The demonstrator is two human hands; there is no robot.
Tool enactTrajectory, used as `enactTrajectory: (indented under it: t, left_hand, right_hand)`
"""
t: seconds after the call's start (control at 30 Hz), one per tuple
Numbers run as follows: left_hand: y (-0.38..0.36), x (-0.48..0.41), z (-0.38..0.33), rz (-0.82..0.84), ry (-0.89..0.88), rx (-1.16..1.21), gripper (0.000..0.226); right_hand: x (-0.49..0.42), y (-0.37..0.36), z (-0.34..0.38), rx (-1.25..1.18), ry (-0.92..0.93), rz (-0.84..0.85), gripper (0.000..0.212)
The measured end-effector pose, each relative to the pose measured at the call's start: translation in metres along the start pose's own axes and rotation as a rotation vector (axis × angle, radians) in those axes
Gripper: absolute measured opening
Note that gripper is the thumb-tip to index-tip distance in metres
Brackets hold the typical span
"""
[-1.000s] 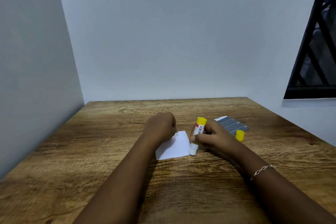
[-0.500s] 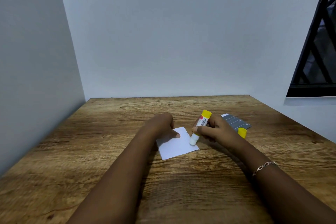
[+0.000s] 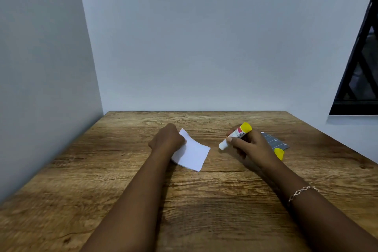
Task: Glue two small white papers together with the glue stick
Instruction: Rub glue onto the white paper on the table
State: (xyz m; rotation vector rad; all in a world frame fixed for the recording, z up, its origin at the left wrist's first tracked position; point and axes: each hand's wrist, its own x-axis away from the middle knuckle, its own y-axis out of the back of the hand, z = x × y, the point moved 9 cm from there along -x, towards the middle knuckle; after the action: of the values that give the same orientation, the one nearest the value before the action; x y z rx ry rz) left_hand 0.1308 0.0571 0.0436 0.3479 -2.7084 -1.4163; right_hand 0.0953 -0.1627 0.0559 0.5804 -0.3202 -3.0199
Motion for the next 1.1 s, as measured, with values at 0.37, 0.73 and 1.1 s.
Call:
enactTrajectory:
  t: [0.37,0.73,1.1]
  left_hand:
    - [-0.001,0.003,-0.008,-0.062,-0.067,-0.204,0.029]
    - [-0.017,0.009,-0.03,0.081,-0.239,-0.037,0.013]
    - [-0.016,0.01,-0.028,0.076,-0.231,-0.021,0.012]
  right_hand:
    - [-0.021,-0.018,-0.013,0.049,-0.038,-0.175,0.006]
    - [-0.024,-0.038,-0.001,0.325,0.071,-0.089,0.014]
    - [-0.02,-0.046,0.009,0.455,0.166,-0.038,0.014]
